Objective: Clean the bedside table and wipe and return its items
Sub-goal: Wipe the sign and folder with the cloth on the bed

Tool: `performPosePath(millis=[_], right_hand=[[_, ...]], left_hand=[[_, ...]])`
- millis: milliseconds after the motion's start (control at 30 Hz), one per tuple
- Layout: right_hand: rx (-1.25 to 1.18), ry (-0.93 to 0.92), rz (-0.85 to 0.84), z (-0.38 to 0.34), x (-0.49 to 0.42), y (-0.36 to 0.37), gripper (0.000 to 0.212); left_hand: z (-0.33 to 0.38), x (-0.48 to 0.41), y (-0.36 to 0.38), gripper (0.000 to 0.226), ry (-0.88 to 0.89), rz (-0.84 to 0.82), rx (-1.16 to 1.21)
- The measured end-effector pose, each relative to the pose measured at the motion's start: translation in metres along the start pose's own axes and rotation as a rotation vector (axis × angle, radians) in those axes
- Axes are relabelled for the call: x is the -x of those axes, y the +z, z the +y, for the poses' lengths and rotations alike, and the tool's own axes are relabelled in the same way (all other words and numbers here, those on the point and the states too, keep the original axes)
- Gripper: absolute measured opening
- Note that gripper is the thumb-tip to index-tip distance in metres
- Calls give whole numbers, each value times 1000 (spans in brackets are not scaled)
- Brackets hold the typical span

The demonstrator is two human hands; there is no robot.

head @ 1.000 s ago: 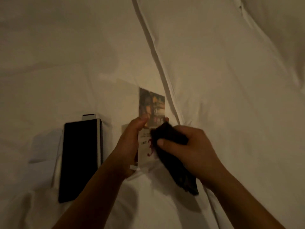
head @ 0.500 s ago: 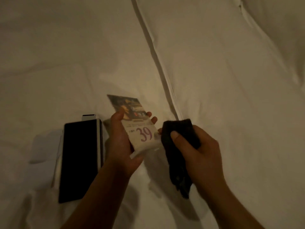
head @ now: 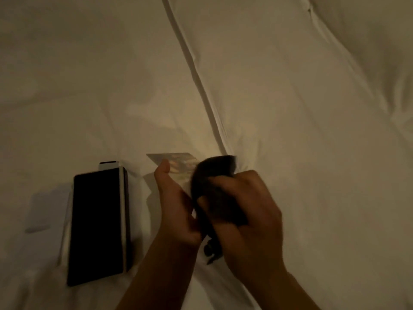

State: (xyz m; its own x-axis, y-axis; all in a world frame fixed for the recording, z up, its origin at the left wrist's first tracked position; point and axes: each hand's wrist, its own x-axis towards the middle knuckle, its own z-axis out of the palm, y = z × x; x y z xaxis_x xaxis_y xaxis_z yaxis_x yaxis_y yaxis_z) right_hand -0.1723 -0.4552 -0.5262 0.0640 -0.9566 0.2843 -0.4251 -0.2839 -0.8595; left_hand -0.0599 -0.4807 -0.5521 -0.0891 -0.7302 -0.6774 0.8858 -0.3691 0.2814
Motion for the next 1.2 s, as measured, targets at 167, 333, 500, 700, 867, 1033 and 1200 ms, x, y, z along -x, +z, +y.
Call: performPosePath(millis=[167, 333, 500, 700, 867, 1033, 1200], right_hand=[[-219, 495, 195, 25, -11, -14, 12], [-449, 471, 49, 34, -15, -37, 10], [-431, 493, -361, 49, -41, -54, 16], [-351, 474, -31, 63, -59, -34, 7], [132, 192, 40, 63, -62, -36, 8], [375, 44, -222, 59, -37, -30, 22], [308, 349, -22, 70, -40, -67, 14]], left_hand=[[7, -1, -3, 61, 64, -53, -79], [19, -5, -22, 57, 44, 3, -297], [33, -2, -27, 37, 161, 8, -606], [19, 5, -30, 37, 145, -60, -821], [16, 7, -26, 33, 224, -93, -1034], [8, 13, -13, 34, 249, -59, -1128], [14, 35, -4, 34, 273, 0, -1090]])
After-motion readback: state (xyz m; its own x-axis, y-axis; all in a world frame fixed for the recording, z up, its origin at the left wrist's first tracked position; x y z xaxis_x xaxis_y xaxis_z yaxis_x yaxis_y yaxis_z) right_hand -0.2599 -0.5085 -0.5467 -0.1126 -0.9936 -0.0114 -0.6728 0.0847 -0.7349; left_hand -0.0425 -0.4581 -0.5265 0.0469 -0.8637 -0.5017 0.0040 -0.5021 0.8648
